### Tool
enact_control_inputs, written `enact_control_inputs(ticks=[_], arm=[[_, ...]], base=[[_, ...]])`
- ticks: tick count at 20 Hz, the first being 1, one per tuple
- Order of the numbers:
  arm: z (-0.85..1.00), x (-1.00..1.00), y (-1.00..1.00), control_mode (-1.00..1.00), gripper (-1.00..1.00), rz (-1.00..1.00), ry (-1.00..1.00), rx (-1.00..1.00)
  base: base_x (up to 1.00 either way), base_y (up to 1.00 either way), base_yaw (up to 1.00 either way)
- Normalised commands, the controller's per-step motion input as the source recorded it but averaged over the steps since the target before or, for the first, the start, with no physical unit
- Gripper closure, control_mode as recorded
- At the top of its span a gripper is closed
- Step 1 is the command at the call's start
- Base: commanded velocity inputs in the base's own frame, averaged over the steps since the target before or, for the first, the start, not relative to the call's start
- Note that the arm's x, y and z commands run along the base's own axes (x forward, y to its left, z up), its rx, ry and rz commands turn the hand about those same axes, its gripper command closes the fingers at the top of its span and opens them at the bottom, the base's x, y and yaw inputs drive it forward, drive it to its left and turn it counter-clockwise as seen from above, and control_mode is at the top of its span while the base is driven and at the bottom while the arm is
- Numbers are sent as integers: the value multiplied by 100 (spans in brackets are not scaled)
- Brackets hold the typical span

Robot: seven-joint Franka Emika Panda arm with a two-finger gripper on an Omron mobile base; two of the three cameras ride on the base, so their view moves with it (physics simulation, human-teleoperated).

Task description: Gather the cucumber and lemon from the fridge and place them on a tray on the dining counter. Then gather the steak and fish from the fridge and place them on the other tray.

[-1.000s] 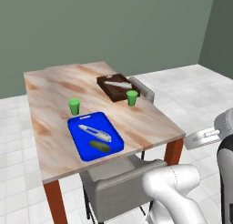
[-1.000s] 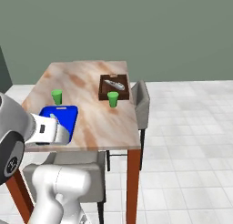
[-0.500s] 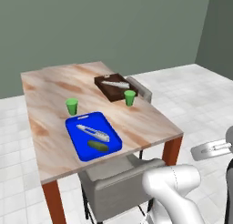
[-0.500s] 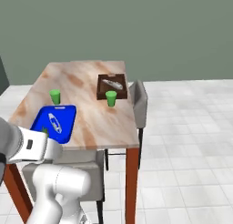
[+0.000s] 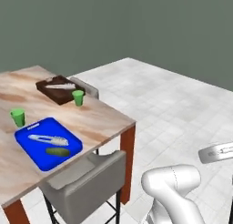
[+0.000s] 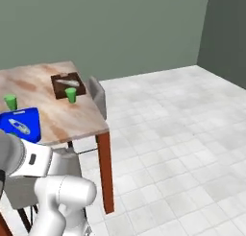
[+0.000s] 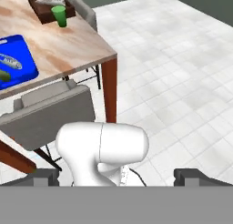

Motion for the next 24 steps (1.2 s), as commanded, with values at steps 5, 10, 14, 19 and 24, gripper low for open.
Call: enact_control_inputs(ticks=[5,10,14,19,24], arm=[[0,0,0,100,-100,0,0,0],[0,0,0,100,-100,0,0,0],[0,0,0,100,-100,0,0,0],[0,0,0,100,-100,0,0,0],[0,0,0,100,-100,0,0,0]], base=[[-45,9,-64],[-40,9,-65],[-37,10,-66],[-34,15,-65],[-40,32,-59]])
